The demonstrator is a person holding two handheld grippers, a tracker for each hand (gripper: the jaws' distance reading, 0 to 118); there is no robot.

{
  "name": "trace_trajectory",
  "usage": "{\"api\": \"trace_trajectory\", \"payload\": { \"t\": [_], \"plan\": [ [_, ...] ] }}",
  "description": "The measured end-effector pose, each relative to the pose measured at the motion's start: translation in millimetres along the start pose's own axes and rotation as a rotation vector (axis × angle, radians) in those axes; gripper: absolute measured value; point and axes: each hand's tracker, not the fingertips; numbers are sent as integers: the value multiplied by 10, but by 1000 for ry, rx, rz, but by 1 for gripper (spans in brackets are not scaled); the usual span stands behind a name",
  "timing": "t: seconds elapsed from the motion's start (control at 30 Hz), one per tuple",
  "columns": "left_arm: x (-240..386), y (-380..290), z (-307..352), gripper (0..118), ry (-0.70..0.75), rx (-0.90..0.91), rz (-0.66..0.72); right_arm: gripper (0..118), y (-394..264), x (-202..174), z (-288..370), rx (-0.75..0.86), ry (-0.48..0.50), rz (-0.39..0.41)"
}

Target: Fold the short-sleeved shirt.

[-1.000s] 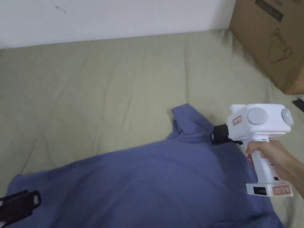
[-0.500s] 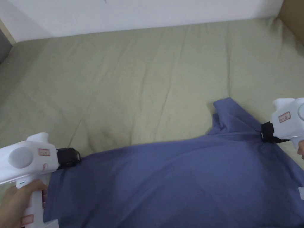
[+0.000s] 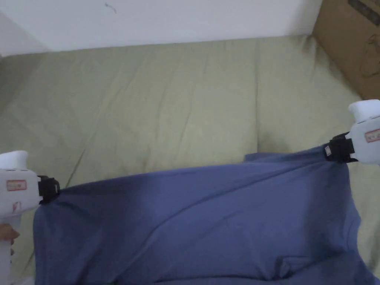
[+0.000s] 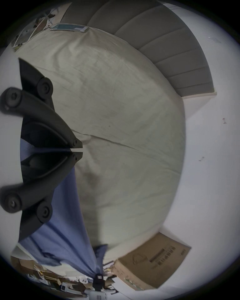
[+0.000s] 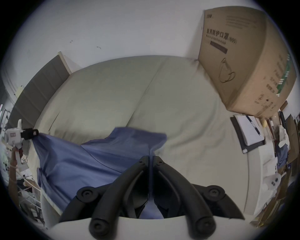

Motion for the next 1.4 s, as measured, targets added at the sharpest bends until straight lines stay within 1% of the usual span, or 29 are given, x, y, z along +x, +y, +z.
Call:
{"api": "trace_trajectory", "payload": {
  "t": [0.13, 0.2, 0.27, 0.33, 0.43, 0.5, 0.57, 0.6, 0.63, 0.67, 0.7, 0.73, 0.77, 0.8, 0.87, 0.9, 0.93, 0.97, 1.0, 1.03, 1.07, 1.1, 1.13, 1.23, 1.27, 1.3, 1.33, 1.37, 1.4],
  "plan": [
    [-144, -342, 587, 0, -52, 40, 21, 5, -574, 29, 505, 1, 6, -4],
    [-204, -589, 769, 0, -72, 43, 28, 5, -911, 19, 644, -21, 12, 10],
    [-257, -891, 872, 0, -69, 20, 27, 5, -1285, -5, 702, -71, 14, -4],
    [-317, -1211, 889, 0, -61, -23, 30, 5, -1651, -5, 676, -138, 28, -28],
    [-434, -1667, 779, 0, -37, -131, 90, 5, -2149, -61, 550, -215, 41, -75],
    [-482, -1905, 716, 0, -36, -161, 120, 5, -2385, -100, 419, -244, 43, -78],
    [-522, -2062, 687, 1, -37, -166, 143, 6, -2515, -145, 347, -230, 36, -66],
    [-535, -2100, 681, 5, -35, -172, 152, 16, -2525, -165, 358, -217, 31, -60],
    [-546, -2096, 700, 16, -38, -172, 155, 35, -2501, -189, 393, -211, 25, -54],
    [-559, -2082, 743, 41, -45, -164, 160, 67, -2466, -197, 431, -202, 25, -53],
    [-563, -2056, 790, 67, -47, -155, 161, 86, -2421, -227, 483, -197, 9, -43],
    [-562, -2013, 843, 94, -37, -149, 161, 87, -2369, -256, 569, -173, -8, -23],
    [-516, -1971, 951, 112, -33, -136, 158, 84, -2316, -300, 664, -127, -14, 2],
    [-526, -1936, 1067, 112, -43, -81, 156, 86, -2252, -329, 747, -95, -40, 26],
    [-544, -1880, 1261, 112, -70, -13, 179, 85, -2146, -442, 911, -16, -36, 45],
    [-531, -1876, 1338, 111, -90, -6, 199, 81, -2093, -518, 973, 9, -38, 35],
    [-544, -1883, 1414, 104, -123, 11, 222, 66, -2056, -604, 1039, 55, -18, 29],
    [-563, -1910, 1474, 79, -160, 41, 248, 37, -2022, -700, 1085, 106, 6, 33],
    [-589, -1948, 1500, 51, -176, 58, 271, 14, -2001, -813, 1096, 139, 1, 25],
    [-603, -1997, 1501, 24, -185, 59, 308, 2, -1988, -939, 1091, 176, -1, 14],
    [-630, -2053, 1479, 8, -177, 57, 337, 0, -1991, -1054, 1082, 211, 15, 6],
    [-670, -2120, 1459, 5, -175, 68, 366, 0, -1984, -1168, 1068, 225, 37, -1],
    [-717, -2183, 1437, 0, -183, 65, 403, 0, -1992, -1306, 1045, 241, 68, 4],
    [-826, -2346, 1379, 0, -220, 36, 494, 0, -2018, -1656, 887, 242, 75, 41],
    [-868, -2386, 1364, 0, -226, 34, 513, 0, -2028, -1751, 832, 234, 95, 49],
    [-910, -2411, 1333, 7, -237, 34, 532, 0, -2038, -1826, 788, 228, 121, 46],
    [-965, -2433, 1292, 27, -257, 30, 563, 0, -2044, -1913, 751, 220, 135, 40],
    [-1025, -2464, 1238, 64, -291, 32, 613, 0, -2050, -1983, 718, 215, 151, 39],
    [-1078, -2494, 1171, 87, -336, 17, 662, 0, -2058, -2039, 696, 216, 157, 39]
  ]
}}
